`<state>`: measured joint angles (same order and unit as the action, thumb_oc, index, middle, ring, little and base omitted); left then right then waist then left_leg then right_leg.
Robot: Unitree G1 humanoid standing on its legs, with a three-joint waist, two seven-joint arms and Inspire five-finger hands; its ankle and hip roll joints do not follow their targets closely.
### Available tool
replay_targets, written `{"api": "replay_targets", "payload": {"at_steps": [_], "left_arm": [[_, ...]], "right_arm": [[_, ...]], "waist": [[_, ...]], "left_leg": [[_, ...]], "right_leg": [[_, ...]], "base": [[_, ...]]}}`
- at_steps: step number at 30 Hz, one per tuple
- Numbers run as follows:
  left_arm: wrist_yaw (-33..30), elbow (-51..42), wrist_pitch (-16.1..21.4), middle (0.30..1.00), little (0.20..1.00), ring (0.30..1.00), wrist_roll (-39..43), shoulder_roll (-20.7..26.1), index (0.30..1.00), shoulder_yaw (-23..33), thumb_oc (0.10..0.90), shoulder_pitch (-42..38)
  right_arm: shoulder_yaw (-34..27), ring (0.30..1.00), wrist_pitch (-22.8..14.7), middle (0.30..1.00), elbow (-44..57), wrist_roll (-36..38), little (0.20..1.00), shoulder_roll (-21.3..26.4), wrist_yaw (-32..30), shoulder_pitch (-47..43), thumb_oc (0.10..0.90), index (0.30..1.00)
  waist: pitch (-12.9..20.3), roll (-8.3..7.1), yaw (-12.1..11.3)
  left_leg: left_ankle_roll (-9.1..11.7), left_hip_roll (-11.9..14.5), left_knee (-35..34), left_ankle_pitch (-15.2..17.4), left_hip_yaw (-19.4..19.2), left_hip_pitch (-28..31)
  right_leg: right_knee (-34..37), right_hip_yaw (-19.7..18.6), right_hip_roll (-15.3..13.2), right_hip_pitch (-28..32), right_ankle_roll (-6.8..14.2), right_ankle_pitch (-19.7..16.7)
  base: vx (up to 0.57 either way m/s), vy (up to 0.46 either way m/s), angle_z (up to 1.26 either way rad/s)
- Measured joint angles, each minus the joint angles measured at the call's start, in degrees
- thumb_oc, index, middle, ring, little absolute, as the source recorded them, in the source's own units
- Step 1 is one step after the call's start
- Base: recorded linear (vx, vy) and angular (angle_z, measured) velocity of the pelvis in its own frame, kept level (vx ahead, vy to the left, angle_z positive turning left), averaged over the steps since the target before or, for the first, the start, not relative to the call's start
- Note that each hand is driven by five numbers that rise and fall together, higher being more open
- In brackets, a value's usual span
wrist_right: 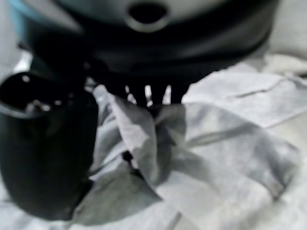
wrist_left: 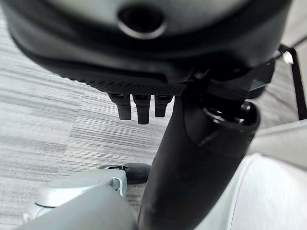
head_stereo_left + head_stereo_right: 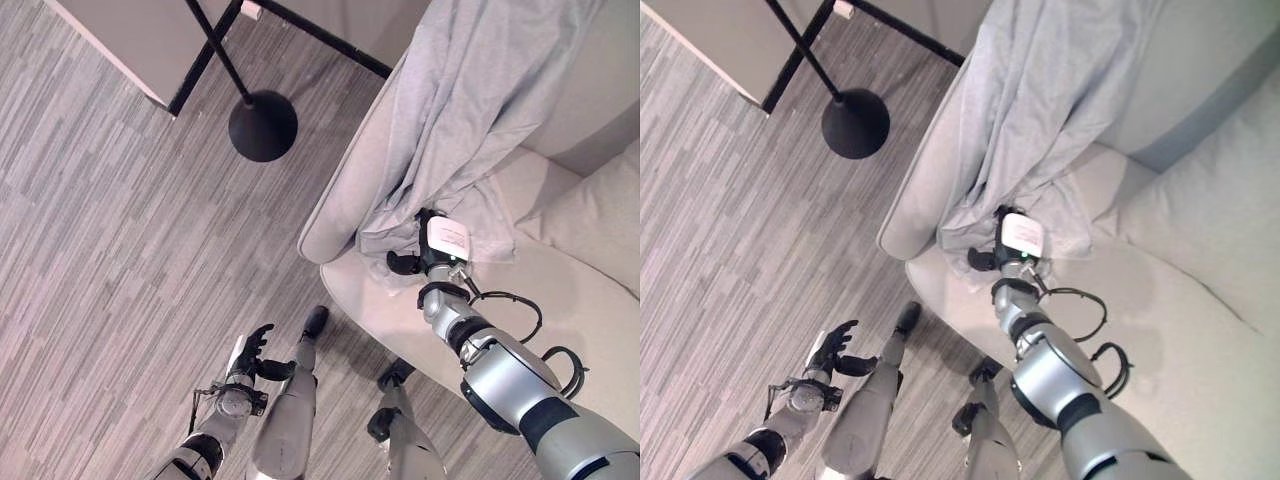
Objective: Hang the clothes on the sofa on the clothes rack.
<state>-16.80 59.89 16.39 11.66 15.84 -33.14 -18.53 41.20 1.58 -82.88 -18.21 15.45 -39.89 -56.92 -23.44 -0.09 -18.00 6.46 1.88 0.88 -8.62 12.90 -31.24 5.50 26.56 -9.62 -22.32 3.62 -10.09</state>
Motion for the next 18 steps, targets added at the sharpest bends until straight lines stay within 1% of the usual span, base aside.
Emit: {"api": "replay_targets", "payload": {"at_steps": [1, 2, 8, 9, 11, 12, 13, 15, 16, 17, 18], "left_arm": [[-0.41, -0.19, -0.13, 0.9, 0.9, 0.9, -1.41, 0.1, 0.9, -0.43, 0.8, -0.04], [-0.79, -0.4, -0.21, 0.9, 0.9, 0.9, -3.1, 0.21, 0.9, -0.46, 0.8, -0.33], [-1.48, -0.29, -0.5, 0.9, 0.9, 0.9, -5.04, 0.16, 0.9, -0.33, 0.8, -0.39], [-1.5, 0.11, -0.52, 0.9, 0.9, 0.9, -5.05, -0.18, 0.9, 0.07, 0.8, -0.37], [-1.61, 0.44, -1.64, 0.9, 0.9, 0.9, -5.05, -0.35, 0.9, 0.14, 0.8, 0.45], [-1.74, 0.86, -1.9, 0.9, 0.9, 0.9, -5.06, -0.34, 0.9, 0.5, 0.8, 1.1], [-2.19, 0.9, -1.91, 0.9, 0.9, 0.9, -5.08, -0.22, 0.9, 0.81, 0.8, 1.2], [-2.54, 0.76, -2.46, 0.9, 0.9, 0.9, -5.78, -0.38, 0.9, 1.73, 0.8, 0.41], [-2.54, 2.11, -2.65, 0.9, 0.9, 0.9, -6.25, -0.34, 0.9, 1.95, 0.8, 0.37], [-2.54, 2.96, -2.66, 0.9, 0.9, 0.9, -6.25, -0.35, 0.9, 1.93, 0.8, 0.36], [-2.5, 2.97, -2.81, 0.9, 0.9, 0.9, -6.24, -0.47, 0.9, 2.04, 0.8, -0.09]], "right_arm": [[0.08, 0.9, 0.65, 0.9, -0.62, -0.54, 0.9, 0.04, -0.06, -0.37, 0.8, 0.9], [0.1, 0.3, 1.11, 0.3, -2.03, -1.17, 0.3, 0.13, -0.19, -1.69, 0.4, 0.3], [0.04, 0.3, 3.09, 0.3, -1.92, -1.2, 0.3, 2.5, 0.32, -3.01, 0.4, 0.3], [-0.07, 0.3, 3.22, 0.3, -1.78, -1.07, 0.3, 3.3, 0.64, -2.99, 0.4, 0.3], [-0.7, 0.3, 3.13, 0.3, -1.37, 0.11, 0.3, 3.49, 1.12, -1.08, 0.4, 0.3], [-1.39, 0.3, 2.48, 0.3, 1.75, 2.11, 0.3, 3.62, 1.99, 2.62, 0.4, 0.3], [-2.54, 0.3, 1.01, 0.3, 3.4, 2.94, 0.3, 2.65, 4.11, 6.28, 0.4, 0.3], [-4.24, 0.3, -1.44, 0.3, 5.05, 5.4, 0.3, -1.11, 10.68, 13.56, 0.4, 0.3], [-6.21, 0.3, -2.16, 0.3, 5.02, 8.49, 0.3, -6.94, 14.42, 21.15, 0.4, 0.3], [-6.37, 0.3, -2.18, 0.3, 4.9, 9.08, 0.3, -8.81, 15.28, 25.49, 0.4, 0.3], [-9.28, 0.3, -2.32, 0.3, 6.41, 13.59, 0.3, -9.03, 16.4, 28.53, 0.4, 0.3]], "waist": [[0.04, -0.09, -0.03], [0.06, -0.11, 0.05], [0.24, 0.15, 0.0], [0.55, 0.14, -0.09], [2.56, -0.01, -0.1], [5.09, -0.44, 0.45], [6.45, -1.81, 0.48], [7.34, -3.31, 3.16], [9.2, -5.43, 5.09], [11.27, -6.55, 6.53], [11.5, -6.97, 7.96]], "left_leg": [[0.35, -0.32, -0.31, -0.28, 0.1, -0.53], [0.48, -0.62, -1.08, -0.36, 0.04, -1.31], [0.54, -1.54, -2.18, -0.4, 0.03, -1.91], [0.54, -1.87, -2.16, -0.41, -0.05, -1.94], [0.29, -2.13, -2.1, -0.92, -1.25, -1.99], [-1.04, -2.4, -1.64, -2.37, -1.89, -1.65], [-2.12, -2.45, -1.41, -2.25, -2.45, -0.28], [-3.05, -2.4, -1.31, -1.44, -3.67, 4.2], [-2.88, -2.15, -1.03, 0.01, -5.9, 7.91], [-3.1, -2.05, -0.86, 0.82, -6.26, 8.23], [-3.19, -2.5, 0.9, 1.33, -6.68, 8.62]], "right_leg": [[0.02, 0.1, -0.28, -0.55, 0.12, -0.06], [0.03, 0.01, -0.76, -1.73, 0.2, -0.06], [0.03, -0.08, -1.83, -2.58, 0.49, -0.2], [0.03, -0.12, -2.12, -2.44, 0.72, -0.36], [0.03, -0.25, -2.65, -2.13, 0.88, -0.47], [0.01, -0.34, -2.88, -1.23, 1.71, -1.22], [0.0, -0.64, -2.95, 0.06, 1.84, -1.34], [-0.01, -2.14, -2.78, 4.15, 1.92, -1.24], [-0.01, -3.52, -2.82, 6.77, 2.01, -1.02], [-0.02, -3.63, -2.79, 6.89, 2.41, -0.34], [-0.05, -3.99, -2.69, 7.72, 2.4, -0.34]], "base": [[0.02, 0.037, 0.04], [0.0, 0.0, 0.0], [0.02, 0.009, 0.09], [0.02, -0.003, 0.19], [0.02, -0.006, 0.17], [0.01, -0.023, 0.08], [0.0, -0.037, 0.01], [-0.01, -0.026, -0.24], [-0.07, 0.061, -0.46], [-0.05, 0.079, -0.49], [-0.03, 0.091, -0.41]]}}
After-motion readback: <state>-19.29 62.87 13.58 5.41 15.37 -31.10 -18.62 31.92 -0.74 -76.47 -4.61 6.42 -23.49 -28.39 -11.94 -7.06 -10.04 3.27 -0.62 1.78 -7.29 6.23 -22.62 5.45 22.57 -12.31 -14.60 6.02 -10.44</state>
